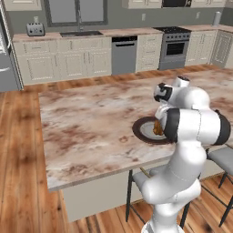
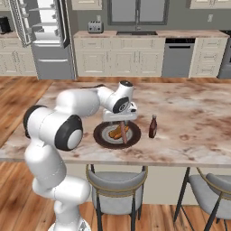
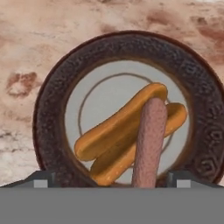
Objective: Move the hot dog bun to the plate on the dining table and place the condiment next to that plate. Then navigate to the fridge and take the sausage and place it on the plate as well.
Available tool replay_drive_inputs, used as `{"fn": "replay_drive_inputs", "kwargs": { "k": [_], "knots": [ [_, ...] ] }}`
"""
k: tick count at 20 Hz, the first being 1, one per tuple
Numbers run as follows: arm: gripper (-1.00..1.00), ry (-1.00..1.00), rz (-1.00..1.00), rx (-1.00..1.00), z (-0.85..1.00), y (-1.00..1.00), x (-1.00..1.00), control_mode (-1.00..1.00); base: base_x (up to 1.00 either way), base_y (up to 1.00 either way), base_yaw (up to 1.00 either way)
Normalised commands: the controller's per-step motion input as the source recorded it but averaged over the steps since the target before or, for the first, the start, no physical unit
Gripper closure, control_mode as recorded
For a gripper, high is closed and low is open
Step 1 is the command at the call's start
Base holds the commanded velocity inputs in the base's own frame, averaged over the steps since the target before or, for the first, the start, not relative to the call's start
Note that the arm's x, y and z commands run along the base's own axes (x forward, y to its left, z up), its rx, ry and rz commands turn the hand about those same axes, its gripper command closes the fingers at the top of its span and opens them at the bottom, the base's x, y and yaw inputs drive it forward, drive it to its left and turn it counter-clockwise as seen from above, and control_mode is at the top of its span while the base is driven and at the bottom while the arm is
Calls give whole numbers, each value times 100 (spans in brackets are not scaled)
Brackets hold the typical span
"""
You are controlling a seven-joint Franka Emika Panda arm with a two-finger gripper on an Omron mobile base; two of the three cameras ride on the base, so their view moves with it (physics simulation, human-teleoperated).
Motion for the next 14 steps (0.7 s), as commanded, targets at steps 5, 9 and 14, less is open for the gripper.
{"fn": "replay_drive_inputs", "kwargs": {
  "k": [5, 9, 14],
  "knots": [
    [-100, 0, -10, 0, 51, 16, -22, -100, 0, 0, 0],
    [-100, 0, -11, 0, 60, 18, -42, -100, 0, 0, 0],
    [-100, 0, -13, 2, 49, 21, -66, -100, 0, 0, 0]
  ]
}}
